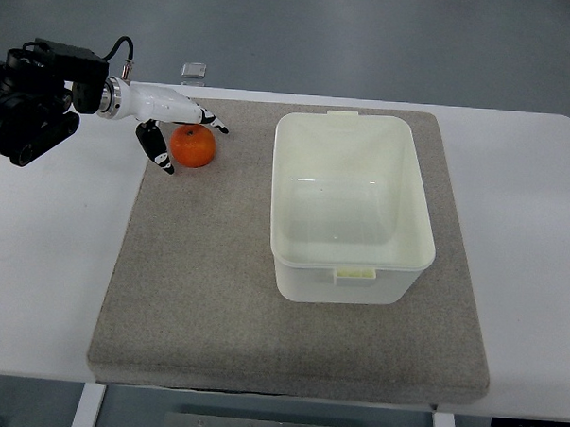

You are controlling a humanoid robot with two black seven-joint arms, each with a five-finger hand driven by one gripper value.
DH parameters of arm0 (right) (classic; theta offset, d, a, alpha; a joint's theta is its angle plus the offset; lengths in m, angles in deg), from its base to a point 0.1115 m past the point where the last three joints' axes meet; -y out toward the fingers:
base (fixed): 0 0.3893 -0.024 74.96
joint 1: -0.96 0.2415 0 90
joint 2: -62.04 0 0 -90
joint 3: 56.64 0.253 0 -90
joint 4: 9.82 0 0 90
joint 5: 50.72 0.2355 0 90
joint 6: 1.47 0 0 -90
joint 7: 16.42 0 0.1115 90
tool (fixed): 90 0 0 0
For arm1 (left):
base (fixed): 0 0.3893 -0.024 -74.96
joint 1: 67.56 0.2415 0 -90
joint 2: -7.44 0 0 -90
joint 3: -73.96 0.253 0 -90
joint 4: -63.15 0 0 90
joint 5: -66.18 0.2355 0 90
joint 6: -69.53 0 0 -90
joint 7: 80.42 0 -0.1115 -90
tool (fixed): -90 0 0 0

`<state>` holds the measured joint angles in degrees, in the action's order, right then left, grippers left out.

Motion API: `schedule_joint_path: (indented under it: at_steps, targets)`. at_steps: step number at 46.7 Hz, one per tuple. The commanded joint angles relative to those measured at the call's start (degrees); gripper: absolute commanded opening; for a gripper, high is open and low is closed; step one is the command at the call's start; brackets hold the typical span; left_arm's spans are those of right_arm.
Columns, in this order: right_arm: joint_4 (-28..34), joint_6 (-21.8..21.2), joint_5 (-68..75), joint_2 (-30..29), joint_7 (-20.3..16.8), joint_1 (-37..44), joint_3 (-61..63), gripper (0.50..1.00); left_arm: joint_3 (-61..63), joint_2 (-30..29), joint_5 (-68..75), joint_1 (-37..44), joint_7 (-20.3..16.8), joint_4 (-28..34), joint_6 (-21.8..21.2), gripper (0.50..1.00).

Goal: Put orange in box with left hand
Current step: 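Lower the left hand around the orange and close the fingers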

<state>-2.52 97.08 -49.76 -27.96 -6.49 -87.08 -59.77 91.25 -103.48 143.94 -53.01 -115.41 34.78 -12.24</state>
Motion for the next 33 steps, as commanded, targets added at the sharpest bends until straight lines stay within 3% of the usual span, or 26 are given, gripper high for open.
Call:
schedule_joint_path:
  at_steps: [1, 9, 21, 23, 26, 29, 33]
  targets:
    - [0.0, 0.0, 0.0, 0.0, 0.0, 0.0, 0.0, 0.926, 0.3, 0.0, 0.0, 0.1, 0.0, 0.1, -0.8, 0.975]
    - [0.0, 0.0, 0.0, 0.0, 0.0, 0.0, 0.0, 0.926, 1.3, 0.0, 0.1, 0.3, 0.0, 0.2, -2.9, 0.990]
    - [0.0, 0.0, 0.0, 0.0, 0.0, 0.0, 0.0, 0.926, 3.8, 0.1, 0.0, 0.3, 0.0, 0.2, -3.8, 0.975]
    - [0.0, 0.1, 0.0, 0.0, 0.0, 0.0, 0.0, 0.926, 3.8, 0.1, 0.0, 0.3, 0.0, 0.2, -3.8, 0.956]
    - [0.0, 0.0, 0.0, 0.0, 0.0, 0.0, 0.0, 0.926, 3.9, 0.1, -0.1, 0.3, 0.0, 0.3, -3.8, 0.855]
    - [0.0, 0.0, 0.0, 0.0, 0.0, 0.1, 0.0, 0.926, 3.8, 0.1, -0.1, 0.4, 0.0, 0.4, -3.8, 0.823]
    - [0.0, 0.0, 0.0, 0.0, 0.0, 0.1, 0.0, 0.926, 3.8, 0.1, -0.1, 0.4, 0.0, 0.4, -3.8, 0.821]
